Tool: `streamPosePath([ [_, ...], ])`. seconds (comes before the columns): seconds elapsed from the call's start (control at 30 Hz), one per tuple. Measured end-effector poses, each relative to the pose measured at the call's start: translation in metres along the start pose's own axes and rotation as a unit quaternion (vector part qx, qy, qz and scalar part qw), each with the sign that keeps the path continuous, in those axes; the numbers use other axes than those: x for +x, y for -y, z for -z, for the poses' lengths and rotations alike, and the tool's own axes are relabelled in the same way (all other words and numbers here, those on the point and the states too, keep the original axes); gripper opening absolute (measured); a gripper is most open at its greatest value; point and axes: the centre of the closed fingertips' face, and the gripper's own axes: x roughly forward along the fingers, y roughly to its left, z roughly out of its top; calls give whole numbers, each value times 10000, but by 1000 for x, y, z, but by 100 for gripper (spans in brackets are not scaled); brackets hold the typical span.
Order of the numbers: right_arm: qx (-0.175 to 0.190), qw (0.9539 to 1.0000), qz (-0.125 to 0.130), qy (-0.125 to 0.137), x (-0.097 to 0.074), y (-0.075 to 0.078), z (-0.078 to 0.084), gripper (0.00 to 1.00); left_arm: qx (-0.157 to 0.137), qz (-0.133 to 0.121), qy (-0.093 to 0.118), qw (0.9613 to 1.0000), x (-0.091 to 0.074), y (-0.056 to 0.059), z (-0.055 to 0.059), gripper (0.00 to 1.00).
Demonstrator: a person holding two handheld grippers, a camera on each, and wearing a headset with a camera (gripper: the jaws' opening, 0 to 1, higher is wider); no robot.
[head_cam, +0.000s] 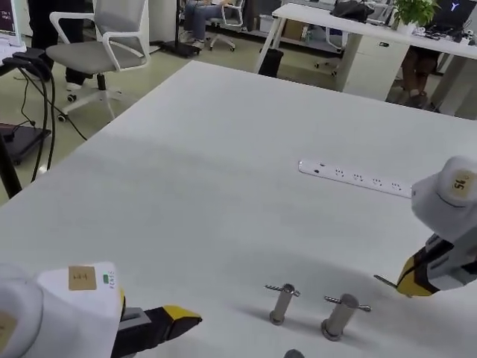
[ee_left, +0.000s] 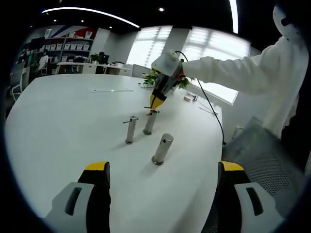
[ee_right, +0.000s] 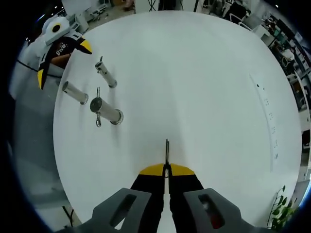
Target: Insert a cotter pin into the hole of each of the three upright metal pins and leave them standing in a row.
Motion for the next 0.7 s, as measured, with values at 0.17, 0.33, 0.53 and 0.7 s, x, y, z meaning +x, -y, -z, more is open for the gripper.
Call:
streamPosePath([
  [0.17,-99,9999,10,110,-12,-11,-6,0,45,56,-11,10000,1,3,-2,90],
  [0.33,-239,9995,32,213,-23,-24,-13,0,89,72,-59,9999,2,4,-2,90],
  [0.53,-433,9988,6,248,-29,-43,-18,0,122,89,-81,9999,1,4,-2,90],
  [0.7,-572,9979,-24,310,-34,-59,-20,0,150,106,-94,9998,1,5,-2,90],
])
